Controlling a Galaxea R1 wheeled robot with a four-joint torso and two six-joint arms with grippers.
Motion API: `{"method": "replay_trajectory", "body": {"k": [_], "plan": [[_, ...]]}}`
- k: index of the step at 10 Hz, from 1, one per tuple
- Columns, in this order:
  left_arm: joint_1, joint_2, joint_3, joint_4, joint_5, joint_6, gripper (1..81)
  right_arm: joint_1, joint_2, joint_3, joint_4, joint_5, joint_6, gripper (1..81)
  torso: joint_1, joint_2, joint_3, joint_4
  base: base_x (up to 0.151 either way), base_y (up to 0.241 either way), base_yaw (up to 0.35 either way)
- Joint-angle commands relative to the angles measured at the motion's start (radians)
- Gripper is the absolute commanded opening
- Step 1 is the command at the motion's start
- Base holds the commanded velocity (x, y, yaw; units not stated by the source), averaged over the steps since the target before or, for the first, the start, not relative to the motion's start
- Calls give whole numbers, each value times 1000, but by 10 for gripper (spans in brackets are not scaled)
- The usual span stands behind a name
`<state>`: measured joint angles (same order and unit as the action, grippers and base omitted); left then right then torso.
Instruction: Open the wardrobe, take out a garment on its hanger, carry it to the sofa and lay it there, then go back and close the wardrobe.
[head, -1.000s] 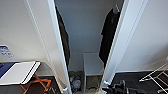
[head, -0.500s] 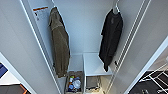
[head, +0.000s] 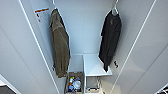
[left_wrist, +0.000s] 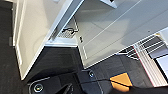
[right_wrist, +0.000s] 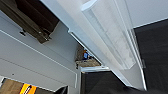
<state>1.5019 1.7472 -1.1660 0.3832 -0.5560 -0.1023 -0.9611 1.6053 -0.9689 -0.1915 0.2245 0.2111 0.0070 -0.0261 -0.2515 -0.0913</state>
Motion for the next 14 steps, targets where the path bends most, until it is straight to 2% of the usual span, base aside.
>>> {"method": "replay_trajectory", "body": {"k": [1, 3, 5, 7, 10, 13, 14], "plan": [[185, 234, -386, -47, -255, -31, 811, -184, 137, -217, 145, 41, 21, 811, 0, 0, 0, 0, 0, 0, 0], [177, 401, -542, -134, -176, -25, 811, -285, 329, -391, 167, 44, 24, 811, -1, -1, 1, 0, 0, 0, 0], [160, 575, -734, -161, -104, -27, 811, -362, 530, -576, 176, 38, 24, 811, -2, -1, 2, 0, 0, 0, 0], [140, 717, -827, -158, 46, -22, 811, -426, 650, -708, 176, 15, 24, 811, -2, -2, 2, 0, 0, 0, 0], [119, 952, -1172, -159, 137, -28, 811, -506, 797, -903, 172, 9, 24, 811, -3, -3, 2, 0, 0, 0, 0], [113, 1074, -1336, -148, 169, -30, 811, -548, 974, -1147, 156, -54, 21, 811, -4, -3, 3, 0, 0, 0, 0], [104, 1106, -1370, -147, 227, -30, 811, -555, 1040, -1235, 153, -89, 13, 811, -4, -3, 3, 0, 0, 0, 0]]}}
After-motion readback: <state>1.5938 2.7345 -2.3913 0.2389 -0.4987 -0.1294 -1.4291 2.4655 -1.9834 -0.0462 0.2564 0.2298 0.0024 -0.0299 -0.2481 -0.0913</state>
